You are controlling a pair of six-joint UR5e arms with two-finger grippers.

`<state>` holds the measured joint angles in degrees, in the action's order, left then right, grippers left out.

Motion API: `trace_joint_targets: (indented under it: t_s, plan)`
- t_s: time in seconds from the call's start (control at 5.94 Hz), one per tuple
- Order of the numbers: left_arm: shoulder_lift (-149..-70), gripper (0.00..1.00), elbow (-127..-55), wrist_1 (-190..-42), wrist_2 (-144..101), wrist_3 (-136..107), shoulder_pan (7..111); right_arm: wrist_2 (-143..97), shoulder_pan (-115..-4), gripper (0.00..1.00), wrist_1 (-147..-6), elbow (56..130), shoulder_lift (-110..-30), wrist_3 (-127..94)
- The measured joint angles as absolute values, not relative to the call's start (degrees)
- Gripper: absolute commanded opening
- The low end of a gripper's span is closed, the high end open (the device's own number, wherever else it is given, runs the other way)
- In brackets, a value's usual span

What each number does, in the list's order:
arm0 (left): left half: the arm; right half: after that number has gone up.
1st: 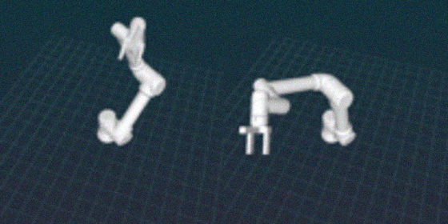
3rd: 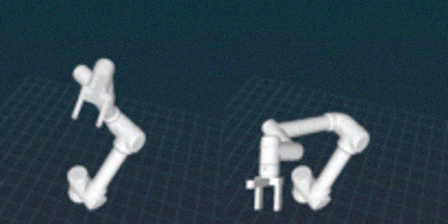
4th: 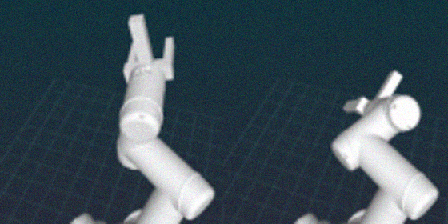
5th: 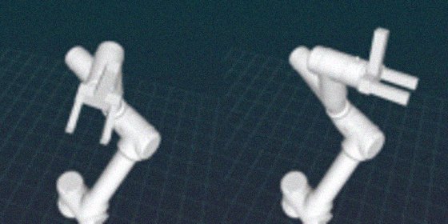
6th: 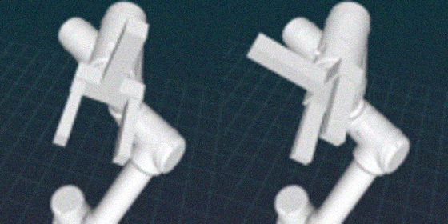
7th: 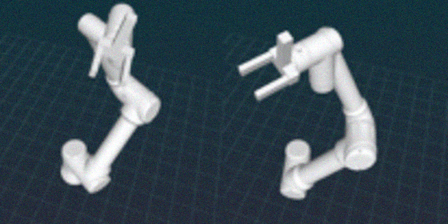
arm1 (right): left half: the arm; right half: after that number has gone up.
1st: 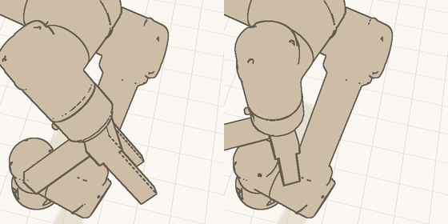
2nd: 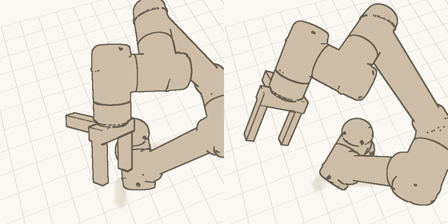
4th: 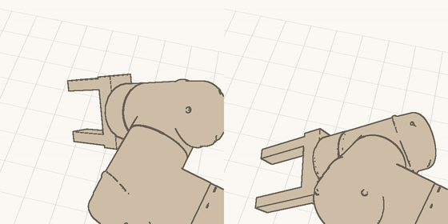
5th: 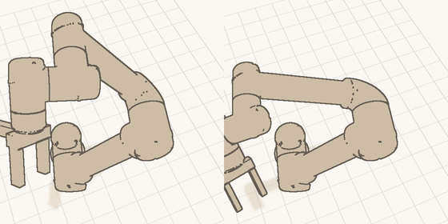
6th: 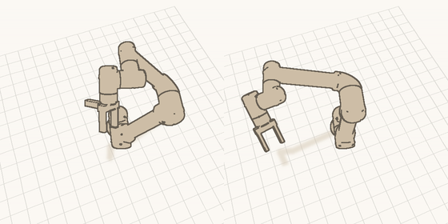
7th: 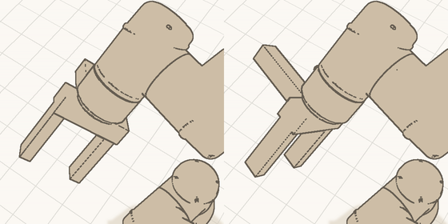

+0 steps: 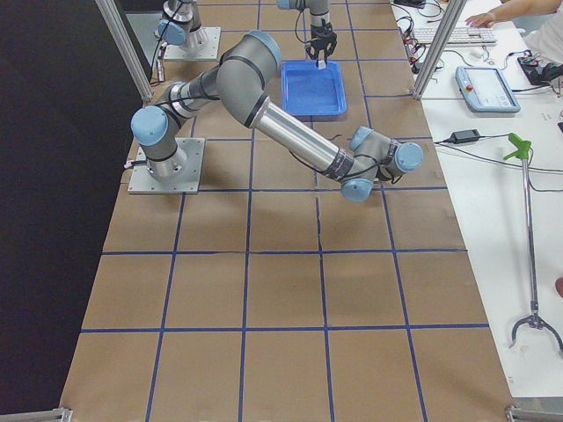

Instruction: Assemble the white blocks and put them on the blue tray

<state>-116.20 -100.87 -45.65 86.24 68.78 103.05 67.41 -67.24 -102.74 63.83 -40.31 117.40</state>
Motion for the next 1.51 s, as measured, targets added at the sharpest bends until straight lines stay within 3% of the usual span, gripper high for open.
trace_joint_targets:
  t_s: [0.34, 0.84, 1.01, 1.18, 1.35, 1.51]
  plan:
    - [-118.1, 0.19, -101.39, -45.78, 86.72, 69.54, 108.12, 67.41, -67.24, 0.32, -102.74, 63.74, -40.62, 117.43]
    - [-119.27, 0.2, -101.56, -45.85, 87.02, 69.19, 108.89, 67.41, -67.65, 0.36, -102.57, 63.76, -43.5, 117.14]
    - [-119.25, 0.26, -101.56, -45.87, 87.11, 69.17, 108.88, 67.27, -68.23, 0.36, -102.17, 63.88, -45.47, 116.86]
    - [-119.15, 0.4, -101.58, -45.88, 87.3, 69.17, 108.74, 67.02, -69.3, 0.35, -101.83, 64.12, -47.2, 116.62]
    - [-119.06, 0.62, -101.6, -45.88, 87.49, 69.25, 108.61, 66.84, -70.72, 0.35, -101.38, 65.33, -49.15, 116.42]
    - [-119.08, 0.68, -101.6, -45.88, 87.82, 69.34, 108.58, 66.66, -71.93, 0.35, -101.03, 68.26, -51.42, 115.81]
